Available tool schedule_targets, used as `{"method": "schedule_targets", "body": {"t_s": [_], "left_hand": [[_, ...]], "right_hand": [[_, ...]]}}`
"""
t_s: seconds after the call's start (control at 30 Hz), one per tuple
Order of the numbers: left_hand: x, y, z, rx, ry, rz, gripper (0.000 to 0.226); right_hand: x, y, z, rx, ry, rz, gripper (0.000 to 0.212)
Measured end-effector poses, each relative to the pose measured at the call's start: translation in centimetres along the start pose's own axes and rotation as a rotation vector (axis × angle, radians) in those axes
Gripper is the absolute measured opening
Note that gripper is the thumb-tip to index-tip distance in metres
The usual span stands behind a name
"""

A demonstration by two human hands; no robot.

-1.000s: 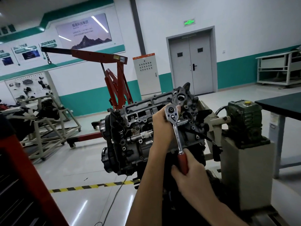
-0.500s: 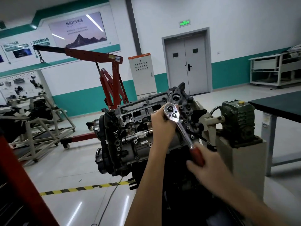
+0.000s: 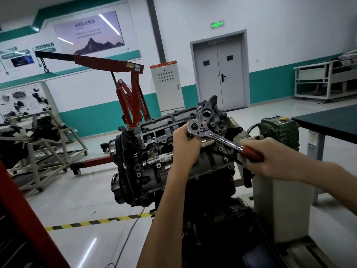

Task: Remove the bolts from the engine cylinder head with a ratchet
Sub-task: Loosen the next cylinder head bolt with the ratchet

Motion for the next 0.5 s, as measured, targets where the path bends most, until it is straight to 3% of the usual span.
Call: {"method": "schedule_targets", "body": {"t_s": [0.1, 0.23, 0.33, 0.4, 0.5], "left_hand": [[0.0, -0.3, 0.8, -0.053, 0.016, 0.055, 0.047], [-0.1, -0.1, 0.9, -0.088, 0.002, 0.05, 0.049], [0.3, -0.2, 0.7, -0.06, -0.002, 0.04, 0.05], [0.2, -0.3, 0.3, -0.021, 0.003, 0.013, 0.05], [-0.2, -0.1, -0.5, 0.056, 0.039, -0.084, 0.054]], "right_hand": [[0.8, 3.0, 0.5, -0.092, 0.018, -0.14, 0.029], [4.0, 8.8, 1.1, -0.398, 0.087, -0.508, 0.025], [6.1, 12.0, -0.5, -0.402, 0.08, -0.725, 0.018], [5.6, 11.6, -0.6, -0.338, 0.08, -0.695, 0.016], [2.8, 7.4, 0.8, -0.21, 0.029, -0.407, 0.021]]}}
Point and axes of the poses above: each hand's wrist, its own z-axis away from the middle knuckle, its own y-axis out of the palm, x = y × z, the point moved 8 cm from there along -z, towards the middle knuckle, and after that the axes turned 10 degrees about x, right-handed, at the moved point
